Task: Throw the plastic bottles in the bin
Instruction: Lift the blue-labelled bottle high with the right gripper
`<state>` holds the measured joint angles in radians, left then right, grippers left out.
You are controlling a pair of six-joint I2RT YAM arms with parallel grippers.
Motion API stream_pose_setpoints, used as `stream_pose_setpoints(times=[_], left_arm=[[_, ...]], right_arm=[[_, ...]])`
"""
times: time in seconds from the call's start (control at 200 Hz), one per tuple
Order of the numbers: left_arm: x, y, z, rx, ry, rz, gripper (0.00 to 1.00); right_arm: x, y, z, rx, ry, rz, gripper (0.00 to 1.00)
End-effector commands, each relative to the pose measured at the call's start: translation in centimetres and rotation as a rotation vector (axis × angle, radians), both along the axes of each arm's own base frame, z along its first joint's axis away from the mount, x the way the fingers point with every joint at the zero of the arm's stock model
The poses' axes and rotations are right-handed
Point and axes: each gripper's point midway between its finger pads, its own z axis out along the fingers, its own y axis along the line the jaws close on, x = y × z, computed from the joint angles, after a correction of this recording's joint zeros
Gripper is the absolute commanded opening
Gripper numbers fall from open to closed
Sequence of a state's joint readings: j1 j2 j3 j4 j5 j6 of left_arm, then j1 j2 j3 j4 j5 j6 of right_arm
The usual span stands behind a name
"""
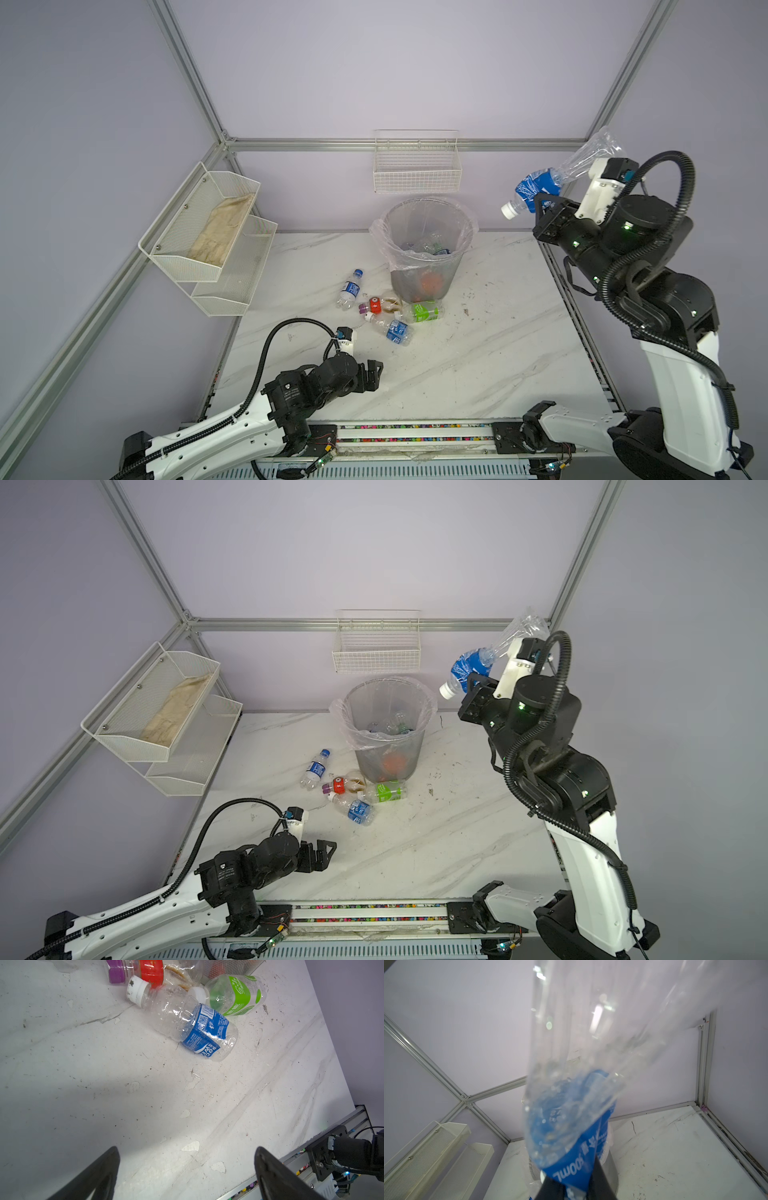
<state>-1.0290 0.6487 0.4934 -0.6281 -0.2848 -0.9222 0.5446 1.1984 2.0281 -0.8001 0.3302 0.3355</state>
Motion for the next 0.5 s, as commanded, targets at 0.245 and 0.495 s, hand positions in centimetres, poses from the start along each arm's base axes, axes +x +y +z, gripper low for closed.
stream_pose_setpoints(times=[0.245,0.495], left_arm=[[1.14,-1.38,3.50,-0.034,-0.072,-0.015,0.99],[1.20,-1.38,3.53,-0.031,-0.074,-0.013,0.99]], right_arm=[[-1.62,0.23,0.27,-0.018,-0.016,0.062,0.15],[-1.66,0.34,0.36,-0.007,-0.027,0.069,0.16]])
